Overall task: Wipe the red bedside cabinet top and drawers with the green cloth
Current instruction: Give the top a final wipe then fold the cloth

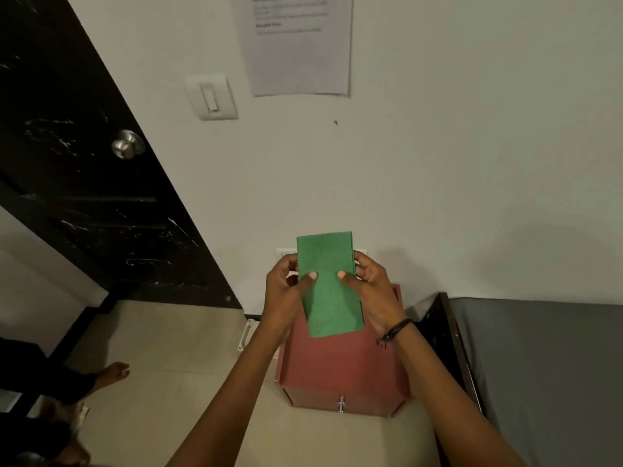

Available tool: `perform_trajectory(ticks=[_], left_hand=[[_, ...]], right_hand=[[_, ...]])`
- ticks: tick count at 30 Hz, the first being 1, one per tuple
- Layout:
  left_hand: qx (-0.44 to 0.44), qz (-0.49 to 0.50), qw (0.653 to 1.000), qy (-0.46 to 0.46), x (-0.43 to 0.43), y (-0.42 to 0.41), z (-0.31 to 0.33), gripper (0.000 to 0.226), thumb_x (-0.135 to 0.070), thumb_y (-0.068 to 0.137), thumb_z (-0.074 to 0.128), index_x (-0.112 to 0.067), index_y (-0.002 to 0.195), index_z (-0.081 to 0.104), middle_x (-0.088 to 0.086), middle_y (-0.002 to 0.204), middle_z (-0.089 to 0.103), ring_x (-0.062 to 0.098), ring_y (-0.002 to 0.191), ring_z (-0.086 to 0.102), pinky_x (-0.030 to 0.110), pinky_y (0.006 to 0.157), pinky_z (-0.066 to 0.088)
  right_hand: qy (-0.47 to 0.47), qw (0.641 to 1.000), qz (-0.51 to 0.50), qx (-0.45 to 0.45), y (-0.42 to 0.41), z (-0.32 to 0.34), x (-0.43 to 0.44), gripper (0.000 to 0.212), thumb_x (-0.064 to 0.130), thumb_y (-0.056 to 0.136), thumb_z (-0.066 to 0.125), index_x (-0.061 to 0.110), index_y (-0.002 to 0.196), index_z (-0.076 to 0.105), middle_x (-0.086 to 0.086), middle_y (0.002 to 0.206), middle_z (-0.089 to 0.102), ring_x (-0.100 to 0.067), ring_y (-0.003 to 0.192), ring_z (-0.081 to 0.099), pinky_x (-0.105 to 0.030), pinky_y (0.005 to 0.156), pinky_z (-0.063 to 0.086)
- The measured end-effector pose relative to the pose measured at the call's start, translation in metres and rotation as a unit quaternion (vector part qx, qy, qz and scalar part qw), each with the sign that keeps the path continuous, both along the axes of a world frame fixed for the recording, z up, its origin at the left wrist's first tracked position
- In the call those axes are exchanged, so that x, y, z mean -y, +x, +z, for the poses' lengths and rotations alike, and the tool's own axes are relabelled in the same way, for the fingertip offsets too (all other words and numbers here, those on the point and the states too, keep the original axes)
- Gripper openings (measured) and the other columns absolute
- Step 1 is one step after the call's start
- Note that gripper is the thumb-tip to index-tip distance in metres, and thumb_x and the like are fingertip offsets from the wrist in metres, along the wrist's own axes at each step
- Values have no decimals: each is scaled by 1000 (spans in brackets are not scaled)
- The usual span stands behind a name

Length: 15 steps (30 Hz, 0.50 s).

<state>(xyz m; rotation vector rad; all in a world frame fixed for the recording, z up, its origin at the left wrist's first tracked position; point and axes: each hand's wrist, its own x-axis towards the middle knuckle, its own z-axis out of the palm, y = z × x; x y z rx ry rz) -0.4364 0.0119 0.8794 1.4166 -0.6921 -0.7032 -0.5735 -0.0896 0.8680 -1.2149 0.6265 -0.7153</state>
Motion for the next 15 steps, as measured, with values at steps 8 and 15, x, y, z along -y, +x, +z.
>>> perform_trajectory(ticks=[8,15], left_hand=[[-34,-75,996,-18,8,19,49,40,0,92,63,-29,120,63,2,116,72,16,100,72,30,68,59],[-12,-66,995,-74,16,46,79,36,1,90,63,-28,110,71,-3,111,74,16,96,73,28,66,58]], right_hand=[[-2,998,-12,65,21,50,11,31,4,95,62,13,125,62,-11,114,74,-31,103,71,-44,83,60],[-8,994,13,108,47,85,19,35,2,96,60,7,130,58,-16,121,70,-34,110,68,-45,89,58]])
